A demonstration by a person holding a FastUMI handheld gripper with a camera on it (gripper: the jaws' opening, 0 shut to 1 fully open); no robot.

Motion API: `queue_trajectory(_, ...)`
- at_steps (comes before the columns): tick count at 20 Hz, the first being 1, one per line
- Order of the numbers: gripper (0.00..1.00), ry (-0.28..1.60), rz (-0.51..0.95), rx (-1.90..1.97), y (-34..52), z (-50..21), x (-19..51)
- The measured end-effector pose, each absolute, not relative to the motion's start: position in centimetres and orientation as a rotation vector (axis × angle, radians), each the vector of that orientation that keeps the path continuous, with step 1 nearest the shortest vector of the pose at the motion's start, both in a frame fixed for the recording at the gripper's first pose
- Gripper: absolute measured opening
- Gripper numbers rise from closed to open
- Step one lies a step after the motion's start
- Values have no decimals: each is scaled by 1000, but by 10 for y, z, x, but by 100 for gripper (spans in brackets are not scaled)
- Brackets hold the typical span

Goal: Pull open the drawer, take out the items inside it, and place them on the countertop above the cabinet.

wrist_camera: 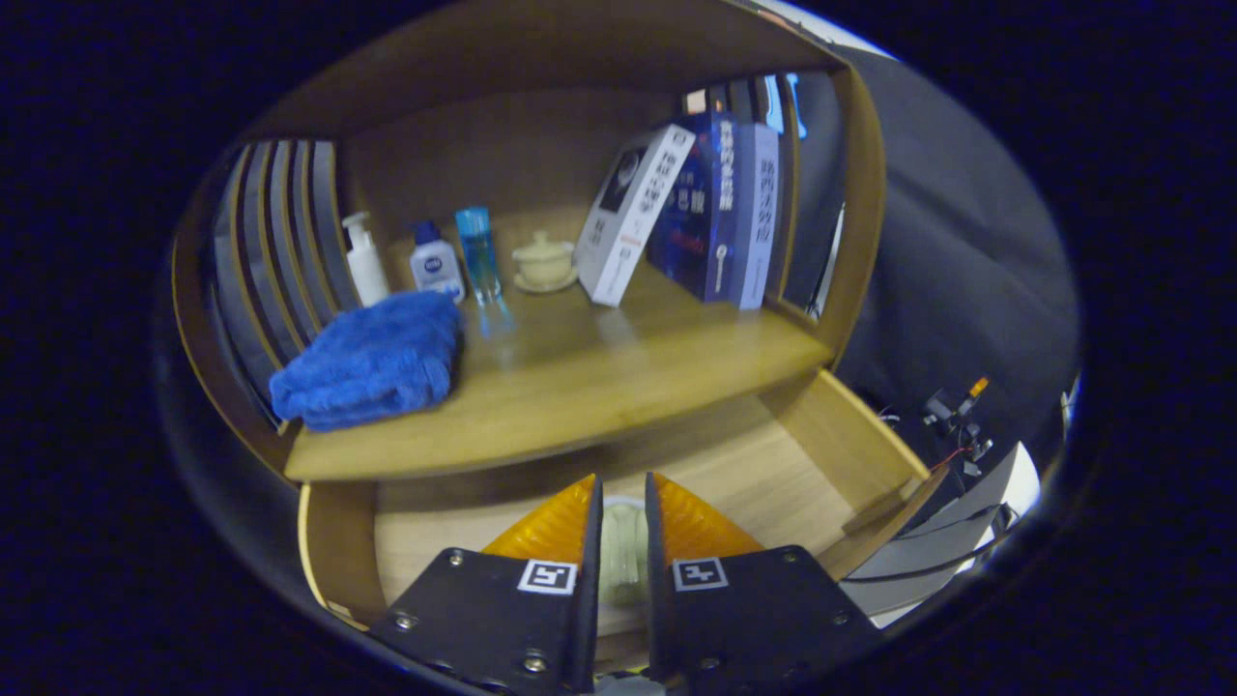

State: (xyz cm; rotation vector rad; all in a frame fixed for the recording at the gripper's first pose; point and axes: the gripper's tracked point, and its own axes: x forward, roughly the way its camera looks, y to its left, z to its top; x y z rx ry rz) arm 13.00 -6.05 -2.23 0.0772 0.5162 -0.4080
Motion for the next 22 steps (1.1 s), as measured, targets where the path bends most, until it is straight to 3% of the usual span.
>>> queue_trajectory(3,22,501,-428,81,-65,-11,124)
queue_trajectory(10,21,620,-384,90,-56,-59,133)
queue_trajectory(13,42,678,-395,68,-59,-82,138)
queue_trajectory(15,46,704,-391,87,-58,-91,142)
queue_trajectory(17,58,740,-370,110,-54,-103,144)
queue_trajectory(22,58,892,-356,107,-51,-138,138)
